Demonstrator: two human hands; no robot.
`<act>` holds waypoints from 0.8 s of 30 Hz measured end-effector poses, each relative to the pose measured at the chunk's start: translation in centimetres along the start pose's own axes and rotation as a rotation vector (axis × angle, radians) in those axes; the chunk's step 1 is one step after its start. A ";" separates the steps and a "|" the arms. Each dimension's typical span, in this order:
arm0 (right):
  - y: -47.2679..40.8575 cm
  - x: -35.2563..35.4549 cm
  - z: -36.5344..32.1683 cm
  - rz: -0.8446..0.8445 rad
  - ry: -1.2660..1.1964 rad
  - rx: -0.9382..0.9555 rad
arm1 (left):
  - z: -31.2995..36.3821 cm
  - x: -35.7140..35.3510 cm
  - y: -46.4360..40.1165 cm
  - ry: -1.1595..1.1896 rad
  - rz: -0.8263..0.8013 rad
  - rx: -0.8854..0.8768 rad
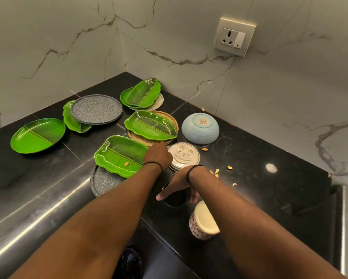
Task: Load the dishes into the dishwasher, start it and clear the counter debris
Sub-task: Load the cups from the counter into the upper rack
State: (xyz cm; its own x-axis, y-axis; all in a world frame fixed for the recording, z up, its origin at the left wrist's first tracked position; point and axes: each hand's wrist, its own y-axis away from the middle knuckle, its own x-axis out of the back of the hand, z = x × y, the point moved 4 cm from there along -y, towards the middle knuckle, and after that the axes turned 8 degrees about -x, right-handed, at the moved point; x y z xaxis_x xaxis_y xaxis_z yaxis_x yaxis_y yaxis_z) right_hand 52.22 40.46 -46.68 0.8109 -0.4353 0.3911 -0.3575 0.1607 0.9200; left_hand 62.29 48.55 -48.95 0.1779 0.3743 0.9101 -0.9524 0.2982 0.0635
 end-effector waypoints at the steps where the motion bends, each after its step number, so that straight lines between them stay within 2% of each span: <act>1: 0.0 -0.4 -0.1 0.015 -0.008 0.000 | -0.4 -0.1 0.4 0.009 -0.006 0.000; 7: 0.9 -0.4 0.1 0.135 -0.037 0.004 | -2.2 -0.1 2.4 0.116 -0.056 0.025; 9: 1.5 0.2 0.6 0.200 -0.072 0.052 | -2.3 -0.3 2.6 0.223 -0.118 0.021; 13: 2.6 1.3 1.5 0.342 -0.072 0.196 | -0.8 -2.0 4.0 0.685 -0.553 0.236; 16: 3.4 2.2 2.3 0.464 -0.083 0.245 | 0.4 -2.6 4.8 0.963 -0.722 0.318; 18: 4.3 2.8 3.1 0.559 -0.115 0.248 | 0.9 -2.8 4.8 1.119 -0.730 0.303; 24: 6.3 2.6 5.9 0.836 -0.281 0.313 | 3.4 -1.9 4.8 1.245 -0.565 0.002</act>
State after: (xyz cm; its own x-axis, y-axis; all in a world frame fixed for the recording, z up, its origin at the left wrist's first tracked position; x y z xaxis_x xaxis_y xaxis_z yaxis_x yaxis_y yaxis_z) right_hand 49.33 35.09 -39.97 0.1072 -0.4907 0.8647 -0.9157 0.2901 0.2781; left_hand 56.50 46.30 -48.98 0.6416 0.7386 -0.2070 -0.6764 0.6720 0.3015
